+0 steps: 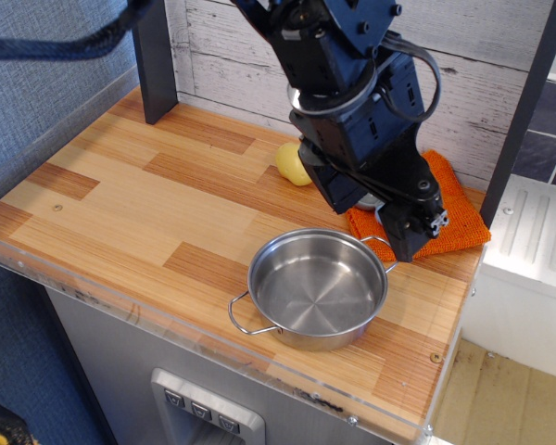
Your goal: Place the spoon to the left of the pot.
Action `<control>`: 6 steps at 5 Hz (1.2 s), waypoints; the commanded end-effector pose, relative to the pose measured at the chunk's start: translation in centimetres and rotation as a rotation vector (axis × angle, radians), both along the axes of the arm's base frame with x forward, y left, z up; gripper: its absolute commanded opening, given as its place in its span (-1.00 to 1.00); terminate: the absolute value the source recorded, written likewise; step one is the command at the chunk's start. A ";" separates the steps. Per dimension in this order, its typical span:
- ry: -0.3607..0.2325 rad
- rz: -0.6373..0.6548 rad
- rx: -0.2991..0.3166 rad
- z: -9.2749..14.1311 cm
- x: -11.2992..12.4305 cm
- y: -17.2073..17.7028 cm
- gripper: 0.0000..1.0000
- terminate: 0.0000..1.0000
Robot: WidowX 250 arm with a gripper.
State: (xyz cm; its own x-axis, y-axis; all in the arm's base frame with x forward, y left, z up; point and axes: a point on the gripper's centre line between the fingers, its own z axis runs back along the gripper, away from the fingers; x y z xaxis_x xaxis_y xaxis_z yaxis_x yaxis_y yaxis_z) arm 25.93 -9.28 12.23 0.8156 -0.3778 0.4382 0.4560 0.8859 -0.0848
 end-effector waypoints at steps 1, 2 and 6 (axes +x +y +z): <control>0.000 0.000 0.000 0.0 0.0 0.0 1.00 -1.00; -0.017 0.132 -0.018 -0.1 0.7 0.1 1.00 -1.00; -0.112 0.702 -0.184 -1.5 6.6 -1.1 1.00 -1.00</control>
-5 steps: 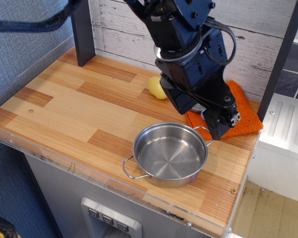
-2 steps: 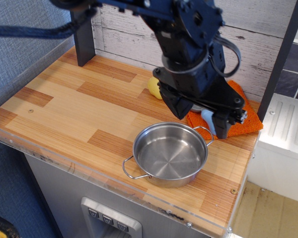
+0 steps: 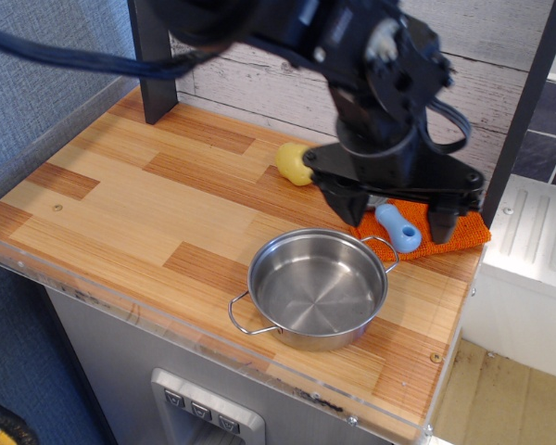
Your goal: Place the spoon to the left of the pot.
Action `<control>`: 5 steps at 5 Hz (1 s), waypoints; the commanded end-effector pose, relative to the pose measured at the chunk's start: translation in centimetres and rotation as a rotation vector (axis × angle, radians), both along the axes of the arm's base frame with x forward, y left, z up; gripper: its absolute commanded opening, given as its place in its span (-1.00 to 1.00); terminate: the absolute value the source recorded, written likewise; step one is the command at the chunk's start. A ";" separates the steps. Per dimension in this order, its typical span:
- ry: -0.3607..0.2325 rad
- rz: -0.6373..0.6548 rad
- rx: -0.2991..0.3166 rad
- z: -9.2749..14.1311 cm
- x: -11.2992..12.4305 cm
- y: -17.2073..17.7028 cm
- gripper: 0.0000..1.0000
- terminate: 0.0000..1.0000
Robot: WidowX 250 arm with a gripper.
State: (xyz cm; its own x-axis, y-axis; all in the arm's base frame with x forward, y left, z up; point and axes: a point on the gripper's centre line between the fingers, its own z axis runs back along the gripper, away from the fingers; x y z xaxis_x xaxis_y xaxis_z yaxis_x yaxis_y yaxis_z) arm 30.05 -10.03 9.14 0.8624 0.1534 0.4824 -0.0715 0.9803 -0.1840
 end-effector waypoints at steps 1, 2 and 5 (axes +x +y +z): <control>-0.077 0.274 -0.071 0.8 4.6 -1.2 1.00 -1.00; -0.057 0.340 -0.072 -0.4 5.8 -1.3 1.00 -1.00; -0.019 0.664 -0.126 -1.5 6.5 0.2 1.00 -1.00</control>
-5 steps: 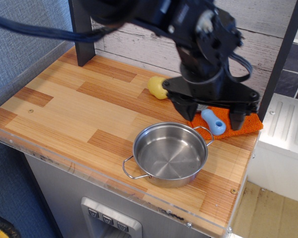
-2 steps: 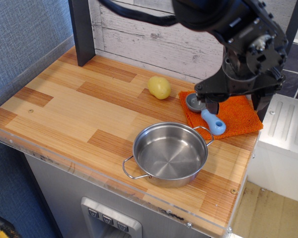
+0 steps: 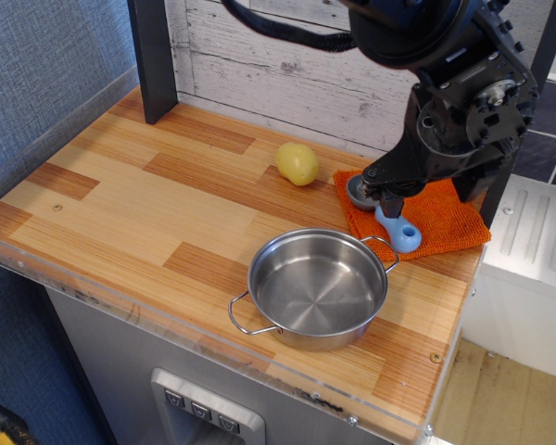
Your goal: Place the spoon to the left of the pot.
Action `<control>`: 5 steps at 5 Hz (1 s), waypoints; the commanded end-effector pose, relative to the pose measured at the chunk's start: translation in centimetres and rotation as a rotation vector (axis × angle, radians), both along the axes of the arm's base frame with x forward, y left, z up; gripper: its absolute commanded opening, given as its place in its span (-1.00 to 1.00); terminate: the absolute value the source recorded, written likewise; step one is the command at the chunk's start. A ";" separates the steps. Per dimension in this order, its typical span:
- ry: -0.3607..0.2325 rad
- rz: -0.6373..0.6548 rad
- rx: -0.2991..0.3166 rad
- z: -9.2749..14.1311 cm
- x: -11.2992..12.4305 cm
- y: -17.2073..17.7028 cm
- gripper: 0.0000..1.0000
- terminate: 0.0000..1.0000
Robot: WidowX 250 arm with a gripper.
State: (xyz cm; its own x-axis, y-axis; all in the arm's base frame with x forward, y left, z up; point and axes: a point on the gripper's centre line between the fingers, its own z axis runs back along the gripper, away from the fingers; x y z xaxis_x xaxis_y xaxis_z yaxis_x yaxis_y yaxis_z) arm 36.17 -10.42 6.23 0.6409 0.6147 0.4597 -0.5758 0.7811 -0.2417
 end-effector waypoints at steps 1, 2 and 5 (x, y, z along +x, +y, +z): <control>-0.013 0.158 -0.083 0.9 0.3 0.8 1.00 -1.00; 0.022 0.225 -0.093 -0.1 -0.1 1.1 1.00 -1.00; 0.112 0.266 -0.092 -2.0 -0.3 1.8 1.00 -1.00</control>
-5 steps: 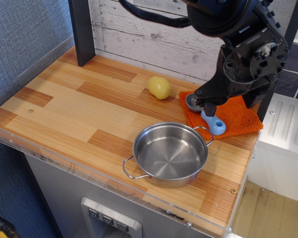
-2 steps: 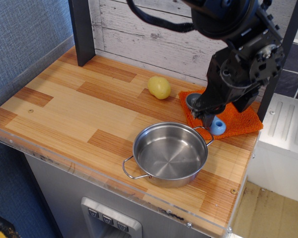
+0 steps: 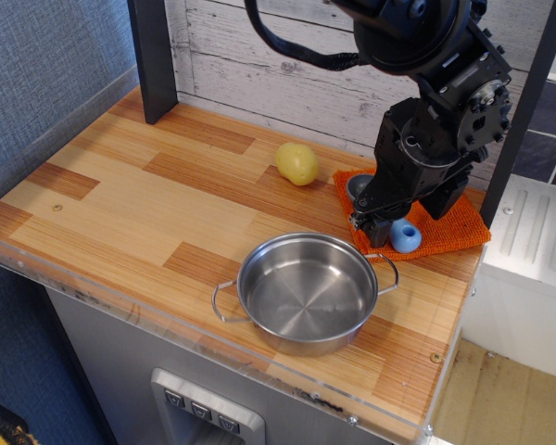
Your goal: Place the spoon to the left of the pot.
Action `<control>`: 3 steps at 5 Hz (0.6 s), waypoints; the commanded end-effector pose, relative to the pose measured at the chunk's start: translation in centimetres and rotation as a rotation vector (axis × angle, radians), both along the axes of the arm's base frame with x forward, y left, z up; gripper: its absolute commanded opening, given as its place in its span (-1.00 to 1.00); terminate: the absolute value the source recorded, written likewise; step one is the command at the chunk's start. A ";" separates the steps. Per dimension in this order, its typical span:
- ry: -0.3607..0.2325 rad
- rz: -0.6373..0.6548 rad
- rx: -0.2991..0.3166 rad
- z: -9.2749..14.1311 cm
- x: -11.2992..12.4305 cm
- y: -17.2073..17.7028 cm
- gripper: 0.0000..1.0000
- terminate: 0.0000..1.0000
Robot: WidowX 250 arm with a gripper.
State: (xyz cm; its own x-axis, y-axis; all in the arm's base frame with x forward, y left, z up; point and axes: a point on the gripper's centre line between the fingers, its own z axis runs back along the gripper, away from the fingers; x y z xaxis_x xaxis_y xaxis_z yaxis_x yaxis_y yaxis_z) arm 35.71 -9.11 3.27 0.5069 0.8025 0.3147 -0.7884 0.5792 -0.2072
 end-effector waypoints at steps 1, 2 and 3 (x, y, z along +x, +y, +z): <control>-0.030 0.009 0.014 0.7 0.0 0.4 -1.00 -1.00; -0.023 -0.008 0.024 0.7 0.0 0.3 -1.00 -1.00; -0.024 -0.026 0.018 0.4 0.0 0.3 -1.00 -1.00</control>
State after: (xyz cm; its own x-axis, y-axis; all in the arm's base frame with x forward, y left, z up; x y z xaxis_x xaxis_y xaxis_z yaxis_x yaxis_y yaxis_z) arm 35.71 -9.09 2.61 0.5301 0.7790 0.3348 -0.7742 0.6057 -0.1837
